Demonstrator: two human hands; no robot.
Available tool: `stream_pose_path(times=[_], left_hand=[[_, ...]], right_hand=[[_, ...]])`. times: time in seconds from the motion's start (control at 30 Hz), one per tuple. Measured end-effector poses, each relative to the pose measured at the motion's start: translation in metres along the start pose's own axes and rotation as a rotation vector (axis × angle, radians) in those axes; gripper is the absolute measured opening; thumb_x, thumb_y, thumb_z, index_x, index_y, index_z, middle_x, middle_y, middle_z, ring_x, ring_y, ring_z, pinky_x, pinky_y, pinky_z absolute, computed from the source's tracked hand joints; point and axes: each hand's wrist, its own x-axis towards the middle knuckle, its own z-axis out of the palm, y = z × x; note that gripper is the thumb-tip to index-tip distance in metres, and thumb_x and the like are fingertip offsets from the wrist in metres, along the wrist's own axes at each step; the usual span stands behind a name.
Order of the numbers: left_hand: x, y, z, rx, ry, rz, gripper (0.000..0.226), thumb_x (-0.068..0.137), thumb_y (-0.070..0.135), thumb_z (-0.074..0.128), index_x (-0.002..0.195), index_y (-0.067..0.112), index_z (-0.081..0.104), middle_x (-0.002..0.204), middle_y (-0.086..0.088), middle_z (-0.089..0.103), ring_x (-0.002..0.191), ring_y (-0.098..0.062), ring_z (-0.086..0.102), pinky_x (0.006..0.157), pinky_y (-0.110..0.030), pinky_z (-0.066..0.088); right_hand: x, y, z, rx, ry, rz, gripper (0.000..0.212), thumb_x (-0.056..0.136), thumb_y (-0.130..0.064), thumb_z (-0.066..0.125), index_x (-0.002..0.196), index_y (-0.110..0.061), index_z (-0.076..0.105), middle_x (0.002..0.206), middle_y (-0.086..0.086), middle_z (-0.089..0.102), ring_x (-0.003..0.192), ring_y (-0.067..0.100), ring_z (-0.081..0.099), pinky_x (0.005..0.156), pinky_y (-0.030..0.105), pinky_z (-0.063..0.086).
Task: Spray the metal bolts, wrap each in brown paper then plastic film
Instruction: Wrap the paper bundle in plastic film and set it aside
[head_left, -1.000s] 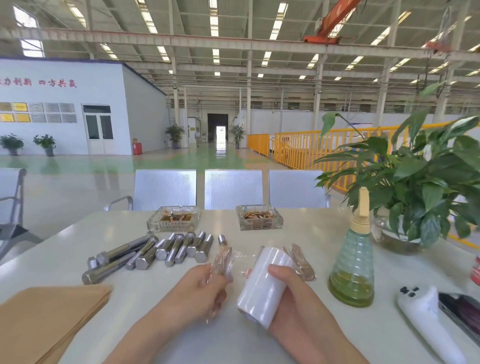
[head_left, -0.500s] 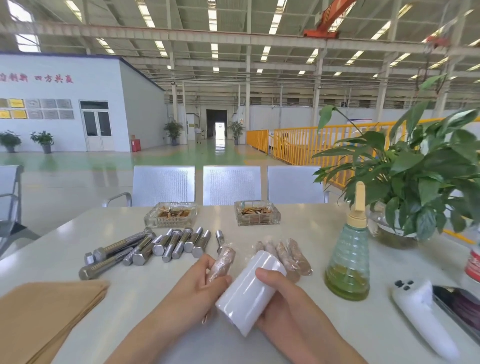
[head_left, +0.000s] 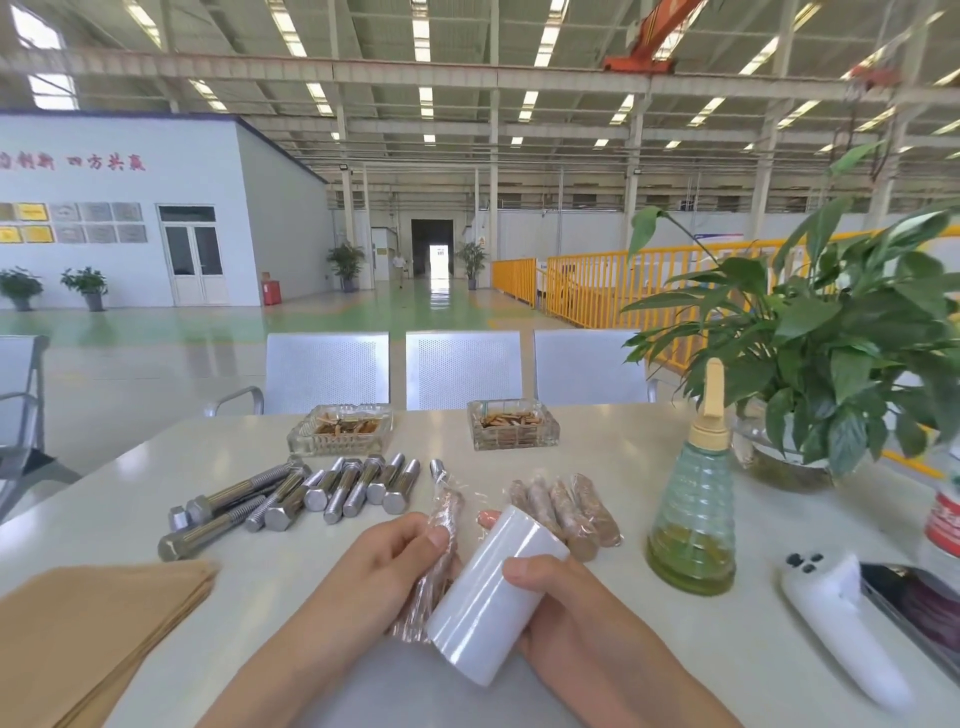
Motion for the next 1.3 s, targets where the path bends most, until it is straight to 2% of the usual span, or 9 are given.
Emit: stream_pose_path(times=[0.13,0.27,0.43,0.67,0.77,0.93,1.07,1.2,1.3], left_hand=[[0.005,-0.003,0.005,-0.008,0.015,0.059,0.019,0.103,0.026,0.056,0.114,0.016,0.068,0.084,-0.016,0.071,0.072,-0.022,0.061,0.061,-0.025,0.046],[0.002,-0.004,0.004,-0.004,0.030,0.091,0.044,0.107,0.017,0.049,0.124,0.056,0.060,0.079,-0.026,0.057,0.074,-0.026,0.055,0.068,-0.033,0.043],[0.000,-0.002,0.004,0.077,0.004,0.136,0.045,0.108,0.014,0.042,0.135,0.048,0.054,0.088,-0.040,0.054,0.071,-0.027,0.049,0.068,-0.038,0.040],[0.002,-0.008,0.002,0.269,0.070,0.293,0.045,0.106,0.017,0.051,0.136,0.050,0.053,0.073,-0.007,0.065,0.063,-0.013,0.053,0.061,-0.030,0.044],[0.003,-0.008,-0.003,0.192,0.013,0.253,0.057,0.102,0.012,0.059,0.140,0.054,0.048,0.084,-0.017,0.066,0.067,-0.024,0.056,0.060,-0.034,0.045],[0.005,-0.009,0.001,0.166,0.047,0.236,0.023,0.100,0.009,0.062,0.119,0.022,0.068,0.107,-0.004,0.077,0.102,-0.025,0.072,0.097,-0.052,0.054],[0.001,-0.009,-0.001,0.249,0.122,0.235,0.030,0.092,0.036,0.059,0.120,0.025,0.062,0.091,-0.010,0.071,0.089,-0.037,0.064,0.086,-0.054,0.051],[0.001,-0.008,0.008,-0.025,-0.015,0.077,0.021,0.094,0.020,0.056,0.092,0.022,0.077,0.096,-0.031,0.063,0.084,-0.029,0.059,0.077,-0.041,0.046],[0.005,-0.011,0.000,-0.153,-0.087,0.038,0.035,0.104,0.012,0.047,0.094,0.018,0.081,0.099,-0.019,0.073,0.087,-0.029,0.067,0.080,-0.037,0.048]], right_hand=[[0.000,0.003,-0.001,-0.008,-0.034,0.022,0.069,0.065,-0.010,0.083,0.132,-0.006,0.065,0.139,0.031,0.058,0.136,0.048,0.049,0.120,0.061,0.031],[0.000,0.005,-0.001,-0.026,-0.107,0.017,0.068,0.071,-0.012,0.080,0.136,-0.003,0.061,0.140,0.033,0.056,0.138,0.050,0.045,0.120,0.062,0.028],[0.000,0.006,-0.004,-0.068,-0.125,0.020,0.070,0.074,-0.013,0.078,0.139,-0.001,0.056,0.141,0.032,0.056,0.139,0.049,0.045,0.120,0.064,0.028],[0.006,0.010,-0.007,-0.113,-0.213,-0.031,0.051,0.084,-0.006,0.071,0.134,-0.013,0.064,0.140,0.021,0.061,0.132,0.036,0.058,0.112,0.046,0.046],[0.008,0.010,-0.009,-0.151,-0.229,-0.061,0.051,0.085,-0.003,0.066,0.134,-0.015,0.065,0.137,0.017,0.064,0.129,0.031,0.060,0.113,0.044,0.044],[0.010,0.014,-0.011,-0.259,-0.144,-0.078,0.057,0.071,-0.008,0.082,0.123,-0.031,0.072,0.124,0.007,0.072,0.117,0.021,0.067,0.102,0.034,0.051],[0.010,0.014,-0.008,-0.377,-0.167,-0.077,0.062,0.079,-0.005,0.076,0.131,-0.036,0.066,0.131,0.000,0.069,0.125,0.016,0.063,0.107,0.031,0.047],[0.009,0.011,-0.005,-0.334,-0.190,-0.101,0.068,0.081,-0.001,0.070,0.145,-0.023,0.057,0.140,0.008,0.065,0.133,0.023,0.058,0.110,0.036,0.046],[0.008,0.009,-0.006,-0.277,-0.202,-0.119,0.061,0.075,-0.003,0.072,0.134,-0.019,0.065,0.134,0.017,0.066,0.125,0.030,0.060,0.108,0.044,0.045]])
